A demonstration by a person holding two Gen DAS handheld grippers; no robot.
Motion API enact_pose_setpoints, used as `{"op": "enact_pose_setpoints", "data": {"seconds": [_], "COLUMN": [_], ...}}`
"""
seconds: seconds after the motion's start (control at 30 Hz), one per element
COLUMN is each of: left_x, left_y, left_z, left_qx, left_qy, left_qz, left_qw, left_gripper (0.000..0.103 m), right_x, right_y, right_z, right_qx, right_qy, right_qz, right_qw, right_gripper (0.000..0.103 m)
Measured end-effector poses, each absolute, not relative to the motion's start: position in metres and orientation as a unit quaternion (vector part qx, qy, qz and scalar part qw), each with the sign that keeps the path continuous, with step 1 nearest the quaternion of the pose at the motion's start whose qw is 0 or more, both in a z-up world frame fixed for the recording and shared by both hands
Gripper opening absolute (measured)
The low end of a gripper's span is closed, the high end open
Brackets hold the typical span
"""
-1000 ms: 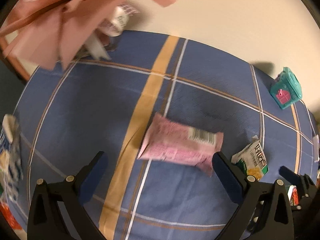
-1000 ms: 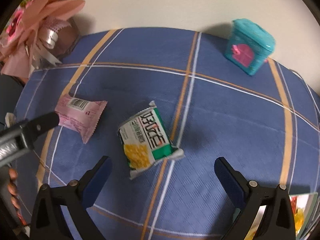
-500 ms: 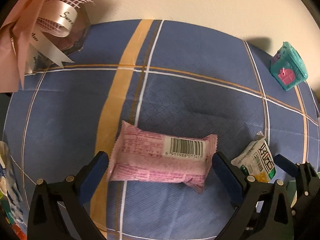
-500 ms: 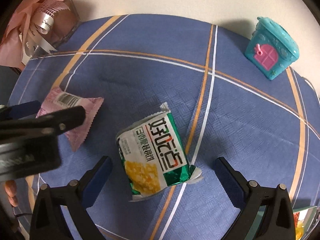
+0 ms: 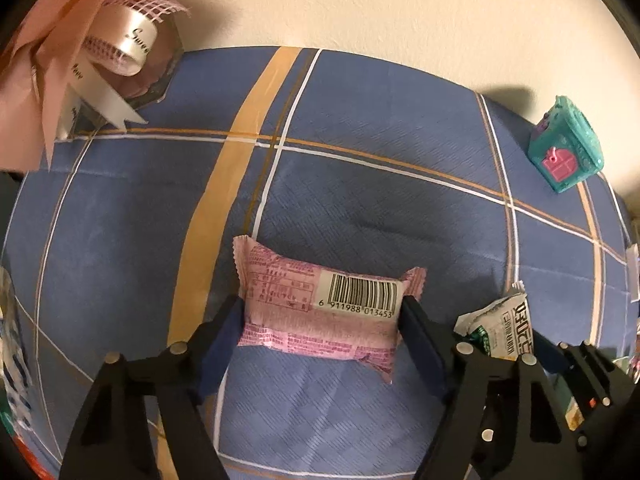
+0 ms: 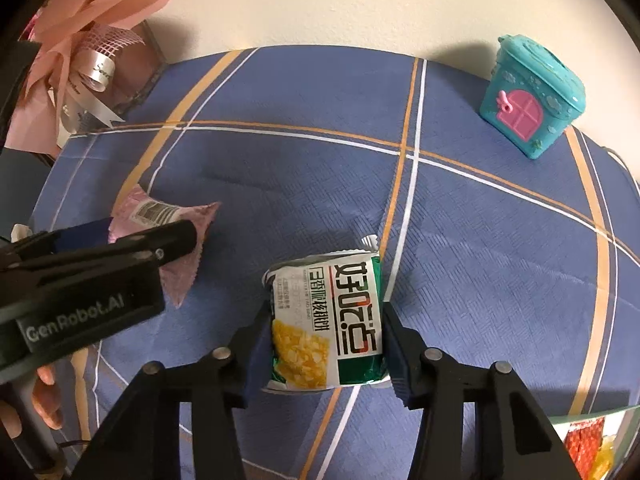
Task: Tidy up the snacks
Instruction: 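Grasp the pink wrapped pack with left gripper while right grasps green corn snack bag, then carry the pink pack and green corn snack bag over the tray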
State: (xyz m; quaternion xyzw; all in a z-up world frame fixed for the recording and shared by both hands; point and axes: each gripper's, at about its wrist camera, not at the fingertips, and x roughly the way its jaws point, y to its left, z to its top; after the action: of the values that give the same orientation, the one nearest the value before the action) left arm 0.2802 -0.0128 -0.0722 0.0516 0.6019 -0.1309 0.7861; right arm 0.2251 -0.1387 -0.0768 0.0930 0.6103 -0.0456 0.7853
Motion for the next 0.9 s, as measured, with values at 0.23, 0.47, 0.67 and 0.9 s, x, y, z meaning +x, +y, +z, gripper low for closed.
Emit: {"op": "enact_pose_setpoints", "data": {"seconds": [0.23,0.47,0.67,0.9], "left_x": [0.247,0.205,0.171,0.139], "left_y": [-0.009,-0.004,0.004,0.008], "left_z": [-0.056,-0.036,-0.023,-0.012], "left_qx": [0.02,-0.009,-0.027,-0.04], "left_qy": [0.593,0.575,0.564,0.556], "left_qz": [-0.114,-0.092,-0.07,-0.058], "left_qw": [0.797,0.813,0.822,0.828], "left_gripper": [0.078,0.078,0.078,0.078], "right_x": [0.208,0.172,0.14,0.106], "right_y": [-0.148,-0.141,-0.137,-0.141], "right_z": [-0.063,-0.042,-0.03,-0.017], "right_qx": [0.103,0.105,0.115,0.125], "right_qy": [0.604,0.597,0.593,0.59], "right_qz": [-0.048,-0.06,-0.069,-0.082], "right_qw": [0.788,0.793,0.794,0.793], "right_gripper": [0.053,0.053,0.053,0.053]}}
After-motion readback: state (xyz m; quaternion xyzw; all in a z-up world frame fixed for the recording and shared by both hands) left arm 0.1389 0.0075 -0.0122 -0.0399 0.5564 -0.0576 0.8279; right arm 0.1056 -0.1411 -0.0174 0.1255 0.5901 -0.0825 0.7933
